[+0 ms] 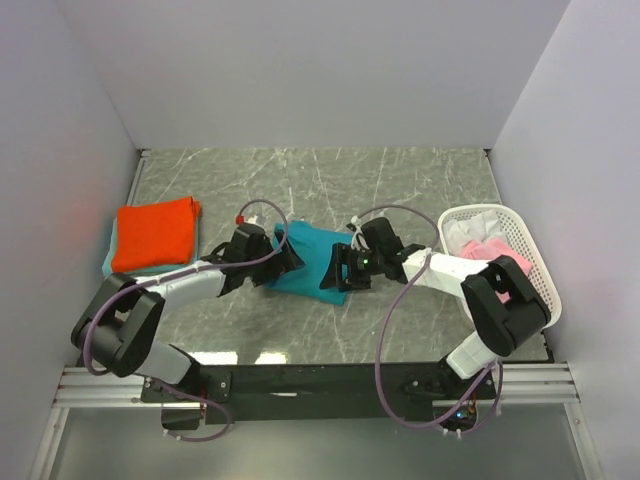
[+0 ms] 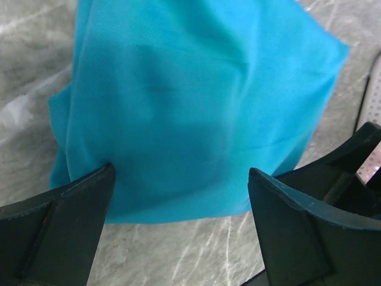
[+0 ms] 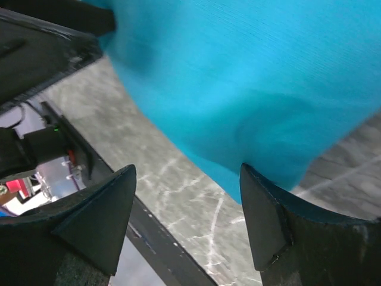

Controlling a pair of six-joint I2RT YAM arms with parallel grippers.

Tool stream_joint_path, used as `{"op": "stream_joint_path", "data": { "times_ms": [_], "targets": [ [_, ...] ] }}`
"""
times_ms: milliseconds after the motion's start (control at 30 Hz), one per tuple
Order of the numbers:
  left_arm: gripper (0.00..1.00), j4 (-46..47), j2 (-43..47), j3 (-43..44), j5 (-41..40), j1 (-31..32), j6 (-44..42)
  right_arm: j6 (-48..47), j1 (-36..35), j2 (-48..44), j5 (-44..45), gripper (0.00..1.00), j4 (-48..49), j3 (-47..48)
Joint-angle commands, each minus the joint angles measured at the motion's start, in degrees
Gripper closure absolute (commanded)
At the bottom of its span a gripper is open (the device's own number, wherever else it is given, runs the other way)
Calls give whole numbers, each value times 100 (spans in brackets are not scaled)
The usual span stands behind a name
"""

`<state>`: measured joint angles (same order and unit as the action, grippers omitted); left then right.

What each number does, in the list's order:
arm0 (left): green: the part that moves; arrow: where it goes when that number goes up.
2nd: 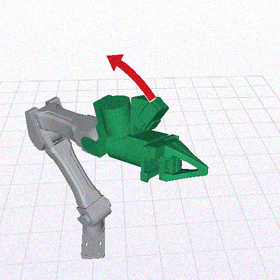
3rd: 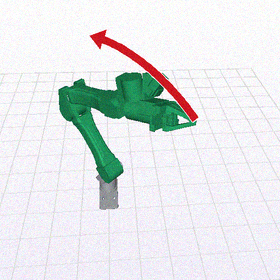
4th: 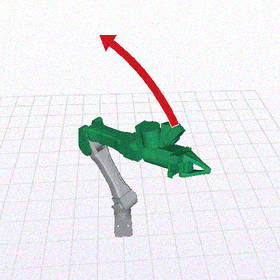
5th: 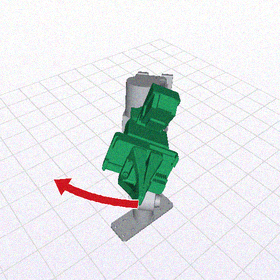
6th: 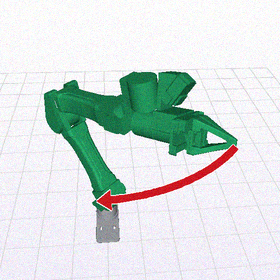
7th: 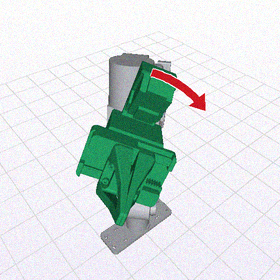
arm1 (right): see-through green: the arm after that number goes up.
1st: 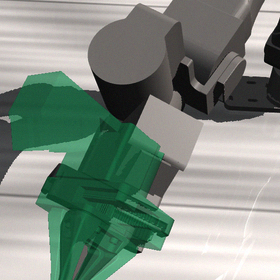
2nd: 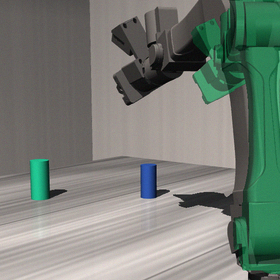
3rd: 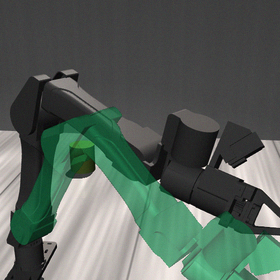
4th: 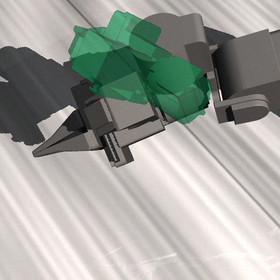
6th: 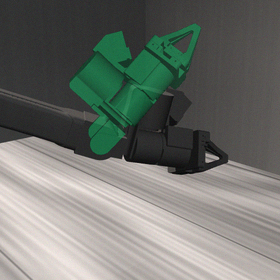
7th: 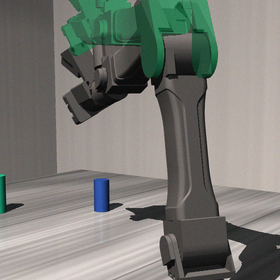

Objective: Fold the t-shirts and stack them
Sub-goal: Fold the tshirt, then neatly place the folded tshirt to the corner

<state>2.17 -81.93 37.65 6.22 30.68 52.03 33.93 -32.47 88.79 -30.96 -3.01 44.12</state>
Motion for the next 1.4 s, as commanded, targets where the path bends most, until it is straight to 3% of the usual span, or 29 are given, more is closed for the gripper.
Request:
{"op": "stream_joint_path", "data": {
  "times_ms": [0,233,433,600,733,900,1100,1367],
  "targets": [
    [1,310,-104,-160,55,9,141,17,39,85,229,23,283,-166],
    [1,266,80,-609,-173,0,211,43,197,261,441,23,441,-553],
    [1,-32,703,-505,-305,26,141,-62,188,-89,547,23,65,-440],
    [0,-770,1722,-284,-622,210,44,-247,188,-1406,1407,22,-735,-308],
    [1,-1183,2977,-258,-1209,290,-70,-352,188,-2742,2505,20,-1639,-307],
    [1,-1649,3692,-232,-2299,299,-245,-291,215,-4360,3332,13,-2203,-439],
    [1,-1922,3264,23,-2854,290,-414,-63,223,-5293,3877,11,-2573,-676],
    [0,-1431,1385,470,-2002,-228,-606,-106,223,-5645,4063,10,-2714,-896]
  ]
}}
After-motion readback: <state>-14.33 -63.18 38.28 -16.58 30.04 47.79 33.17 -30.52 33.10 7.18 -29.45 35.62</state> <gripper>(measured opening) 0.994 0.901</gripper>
